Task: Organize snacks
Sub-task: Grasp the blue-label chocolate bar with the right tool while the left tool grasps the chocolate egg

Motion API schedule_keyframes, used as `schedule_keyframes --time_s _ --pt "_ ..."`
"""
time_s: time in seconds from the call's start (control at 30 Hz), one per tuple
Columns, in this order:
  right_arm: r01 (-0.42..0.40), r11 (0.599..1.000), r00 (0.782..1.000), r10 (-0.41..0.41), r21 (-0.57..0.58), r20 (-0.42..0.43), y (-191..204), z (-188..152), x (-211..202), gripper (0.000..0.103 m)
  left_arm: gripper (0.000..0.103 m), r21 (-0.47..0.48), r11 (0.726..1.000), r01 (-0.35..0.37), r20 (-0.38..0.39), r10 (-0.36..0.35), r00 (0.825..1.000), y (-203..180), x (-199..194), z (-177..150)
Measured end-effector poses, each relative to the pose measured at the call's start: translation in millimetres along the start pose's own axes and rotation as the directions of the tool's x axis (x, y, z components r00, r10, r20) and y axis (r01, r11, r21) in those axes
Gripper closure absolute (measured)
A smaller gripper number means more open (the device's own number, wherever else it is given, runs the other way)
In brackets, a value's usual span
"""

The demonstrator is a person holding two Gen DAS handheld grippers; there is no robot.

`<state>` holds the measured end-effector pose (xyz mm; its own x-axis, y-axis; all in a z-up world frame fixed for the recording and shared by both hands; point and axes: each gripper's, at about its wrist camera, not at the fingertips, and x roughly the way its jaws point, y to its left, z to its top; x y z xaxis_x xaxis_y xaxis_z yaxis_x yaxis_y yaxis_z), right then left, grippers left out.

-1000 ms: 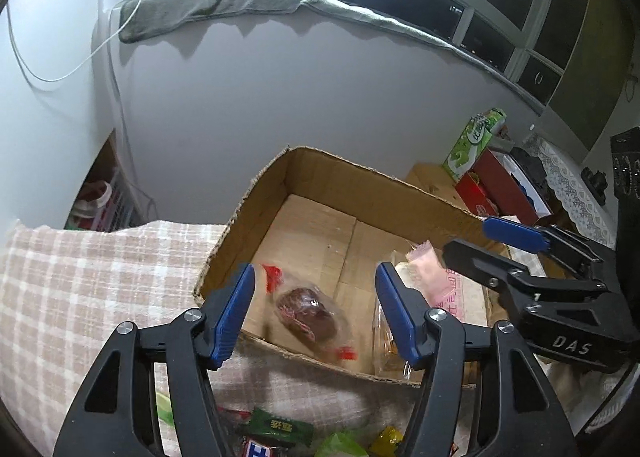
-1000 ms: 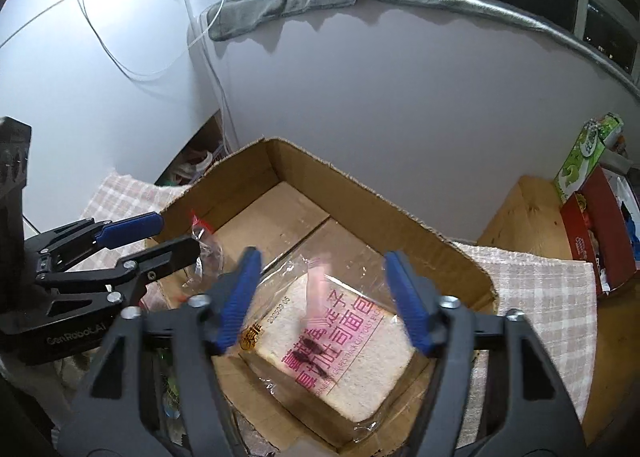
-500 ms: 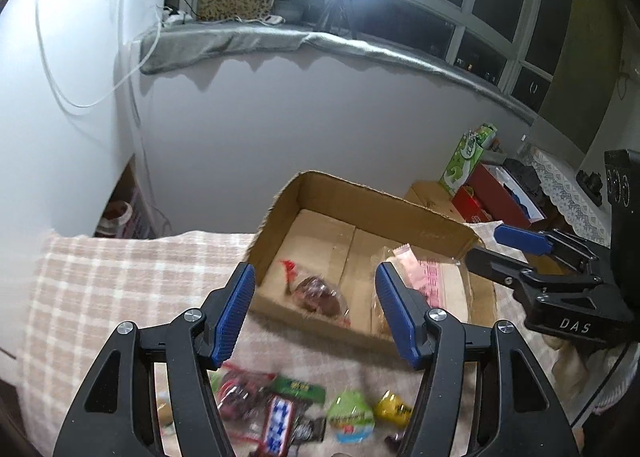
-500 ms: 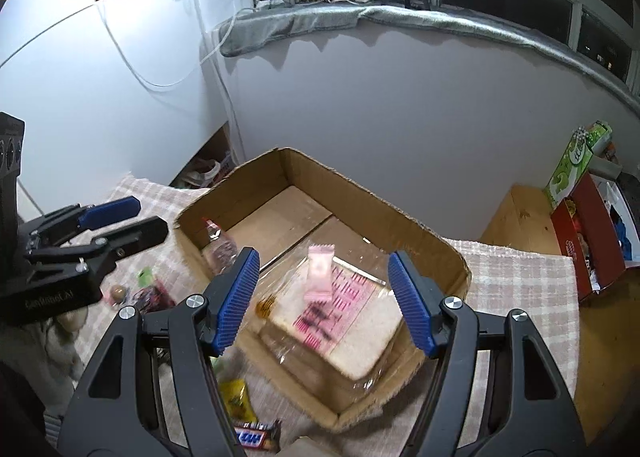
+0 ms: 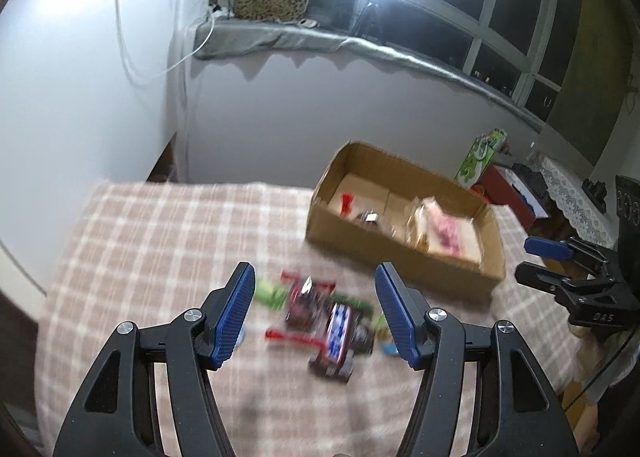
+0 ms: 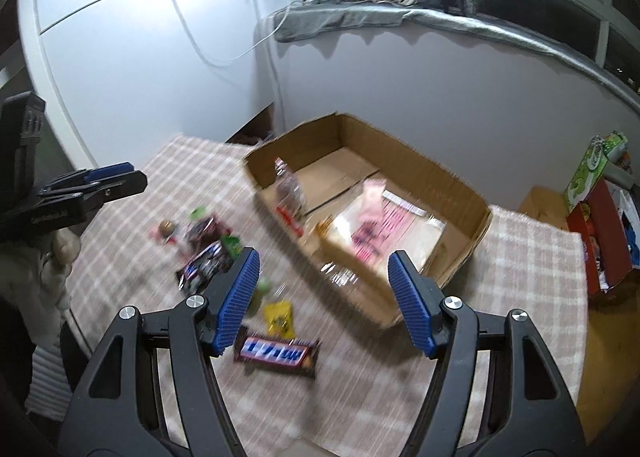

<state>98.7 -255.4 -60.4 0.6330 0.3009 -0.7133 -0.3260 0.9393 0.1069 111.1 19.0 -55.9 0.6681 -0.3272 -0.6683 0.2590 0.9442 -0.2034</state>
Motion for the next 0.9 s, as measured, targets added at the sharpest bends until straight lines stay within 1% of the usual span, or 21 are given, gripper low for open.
schedule_keyframes --time_s 0.1,0.27,0.4,0.67,0.9 --pt "-0.037 0.999 0.999 0.036 -0.028 -0.031 9.6 -13.9 1.0 0.033 0.041 -0.022 1.0 0.002 -0.018 -0.002 1.0 7.3 -0.5 -14.9" --pt "-0.068 0.995 0.993 0.061 -0.066 -0.097 20.0 -33.4 11.6 0.034 0.041 -0.041 0.999 -0.01 -0.052 0.008 0.999 14.7 -0.2 -39.3" --pt "-0.083 0.993 0.988 0.071 -0.086 -0.139 22.6 -45.2 20.9 0.043 0.041 -0.051 0.998 -0.026 -0.077 0.022 0.997 23.5 0.4 -54.2" --pt "-0.131 0.985 0.97 0.104 -0.113 -0.218 30.3 -48.9 54.2 0.043 0.041 -0.086 0.995 -0.052 -0.108 0.042 0.993 43.3 8.4 -63.8" --pt "-0.181 0.981 0.944 0.152 -0.073 -0.291 24.3 -51.7 84.2 0.043 0.041 -0.086 0.994 -0.068 -0.138 0.056 0.989 52.6 24.6 -61.7"
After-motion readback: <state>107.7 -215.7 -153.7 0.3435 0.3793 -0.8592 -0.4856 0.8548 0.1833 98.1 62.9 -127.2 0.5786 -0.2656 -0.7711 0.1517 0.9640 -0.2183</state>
